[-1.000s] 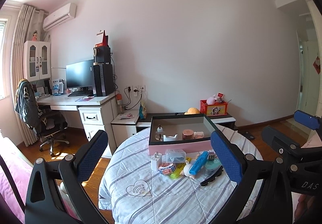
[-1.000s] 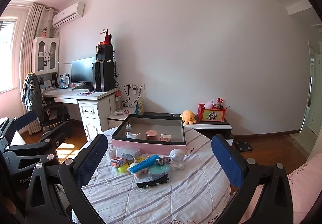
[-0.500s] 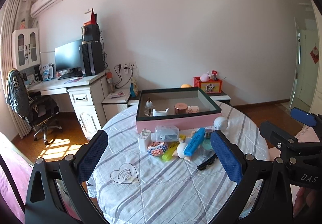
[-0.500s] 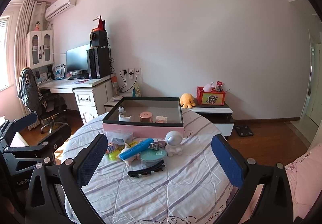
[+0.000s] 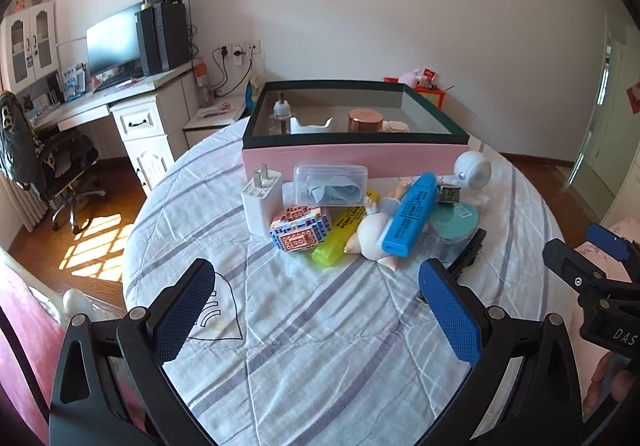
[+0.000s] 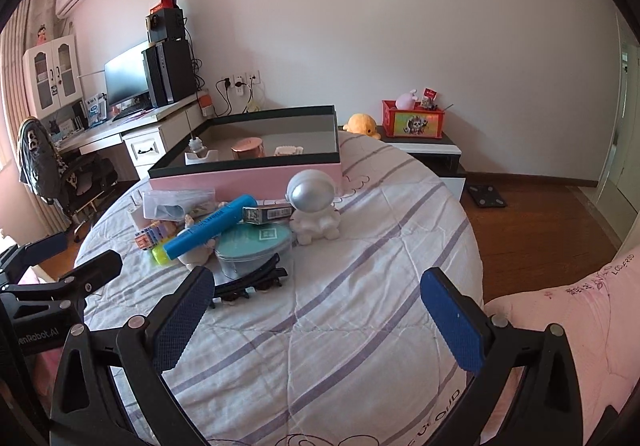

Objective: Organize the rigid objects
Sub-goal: 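Grasp pastel block figure with left tool while right tool grasps white astronaut figurine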

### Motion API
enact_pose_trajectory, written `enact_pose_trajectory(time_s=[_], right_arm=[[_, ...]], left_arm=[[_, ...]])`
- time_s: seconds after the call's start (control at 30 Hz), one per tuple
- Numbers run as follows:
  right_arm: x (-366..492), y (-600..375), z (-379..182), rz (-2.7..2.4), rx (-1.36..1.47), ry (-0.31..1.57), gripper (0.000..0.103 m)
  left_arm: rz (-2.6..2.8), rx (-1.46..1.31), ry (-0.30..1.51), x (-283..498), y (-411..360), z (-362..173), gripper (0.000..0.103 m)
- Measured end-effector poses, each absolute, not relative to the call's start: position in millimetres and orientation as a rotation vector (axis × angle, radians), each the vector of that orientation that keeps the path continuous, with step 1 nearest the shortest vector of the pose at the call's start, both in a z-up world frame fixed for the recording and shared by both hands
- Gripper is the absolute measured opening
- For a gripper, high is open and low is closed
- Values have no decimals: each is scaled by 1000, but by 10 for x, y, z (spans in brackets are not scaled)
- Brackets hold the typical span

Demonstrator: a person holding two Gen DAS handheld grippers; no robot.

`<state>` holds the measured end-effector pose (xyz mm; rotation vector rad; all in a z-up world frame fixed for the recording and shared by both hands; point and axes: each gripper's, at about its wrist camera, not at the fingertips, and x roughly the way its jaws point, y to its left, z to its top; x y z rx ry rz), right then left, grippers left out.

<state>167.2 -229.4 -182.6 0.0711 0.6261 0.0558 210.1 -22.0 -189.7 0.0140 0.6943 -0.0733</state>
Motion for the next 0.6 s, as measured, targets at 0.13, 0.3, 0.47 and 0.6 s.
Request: enact_pose_trajectory(time_s=[0.13,0.3,0.47,0.6], right_arm=[[1834,-2356,-1956,55,88,657,103],[1980,-2380,-2070,59,94,684,103],[2116,-2396,-2106,55,92,694,103],[2210,-2435,-2152,43,90,709,103]], left_arm=[[-39,-2,734,2266,-103,-2014,103],[-17,-14,760,2496,12,-2106,103],[-5,-34,803,2781,46,-2234,103],[-14,-80,851,2985,85,-2344,103]])
